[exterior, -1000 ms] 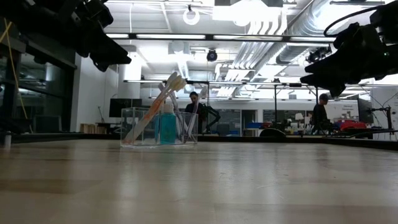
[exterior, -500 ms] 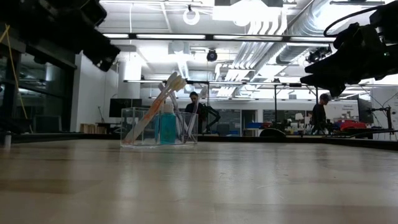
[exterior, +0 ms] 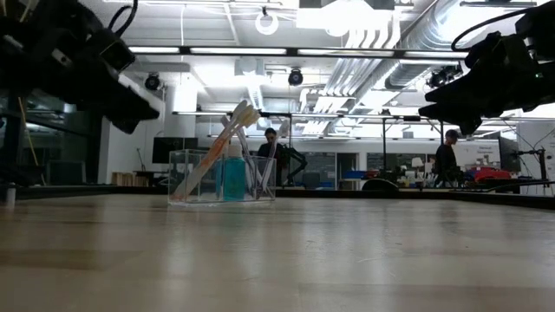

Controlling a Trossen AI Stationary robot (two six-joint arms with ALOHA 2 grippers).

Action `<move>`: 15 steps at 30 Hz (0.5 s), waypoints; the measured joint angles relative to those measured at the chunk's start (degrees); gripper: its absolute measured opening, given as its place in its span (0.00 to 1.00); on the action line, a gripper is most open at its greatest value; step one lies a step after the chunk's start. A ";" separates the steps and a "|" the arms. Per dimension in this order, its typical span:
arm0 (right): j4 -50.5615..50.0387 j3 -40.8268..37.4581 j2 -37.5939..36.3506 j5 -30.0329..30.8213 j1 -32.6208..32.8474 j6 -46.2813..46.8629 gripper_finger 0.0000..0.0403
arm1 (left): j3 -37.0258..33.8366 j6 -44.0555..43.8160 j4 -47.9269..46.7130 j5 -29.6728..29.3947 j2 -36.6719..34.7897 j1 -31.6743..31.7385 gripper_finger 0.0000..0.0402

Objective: Pick & Place toothbrushing station
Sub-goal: Return to Home Position

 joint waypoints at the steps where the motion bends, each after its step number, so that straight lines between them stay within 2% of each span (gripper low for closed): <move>1: -0.01 0.00 0.00 0.00 -0.02 0.00 0.51 | -0.81 -0.07 0.31 -0.03 -0.07 0.00 0.32; 7: -0.04 0.00 0.00 -0.01 0.00 0.00 0.51 | -5.40 -1.49 5.29 -1.51 -0.73 0.00 0.32; 15: -0.09 0.00 0.00 -0.04 0.00 -0.01 0.51 | -5.93 -1.21 3.27 -2.82 -1.33 0.68 0.32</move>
